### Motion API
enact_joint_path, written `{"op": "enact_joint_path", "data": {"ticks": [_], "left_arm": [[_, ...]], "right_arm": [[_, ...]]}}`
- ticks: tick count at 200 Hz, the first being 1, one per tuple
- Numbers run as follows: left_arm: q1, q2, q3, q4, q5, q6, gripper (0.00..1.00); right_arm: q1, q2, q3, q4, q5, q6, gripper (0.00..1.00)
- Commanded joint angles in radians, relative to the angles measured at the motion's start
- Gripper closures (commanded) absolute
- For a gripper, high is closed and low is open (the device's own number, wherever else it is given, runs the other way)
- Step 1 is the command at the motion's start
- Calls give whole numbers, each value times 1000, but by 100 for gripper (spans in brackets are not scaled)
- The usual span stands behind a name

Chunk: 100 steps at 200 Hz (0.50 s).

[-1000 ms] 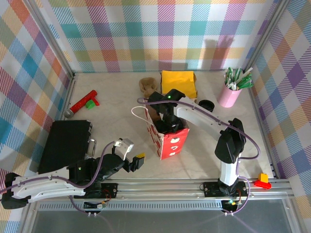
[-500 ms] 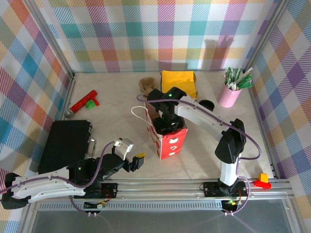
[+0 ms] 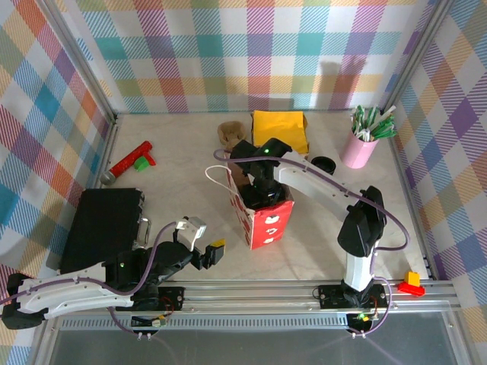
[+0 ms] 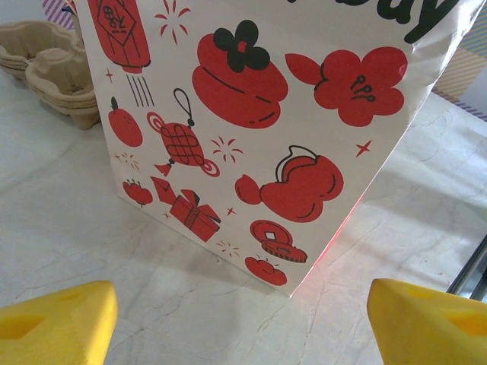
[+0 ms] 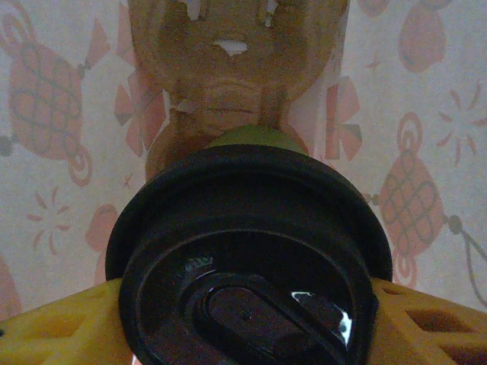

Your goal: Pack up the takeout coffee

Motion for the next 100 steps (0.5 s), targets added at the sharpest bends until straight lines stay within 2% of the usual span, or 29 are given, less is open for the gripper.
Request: {"op": "enact_joint_path", "data": {"ticks": [1, 100], "left_arm": [[8, -12, -8, -11, -2, -8, 15], [10, -12, -9, -9, -3, -6, 14]], "right_arm": [[9, 3, -47, 31, -6, -10, 54], [8, 1, -24, 2, 1, -7, 54]]}}
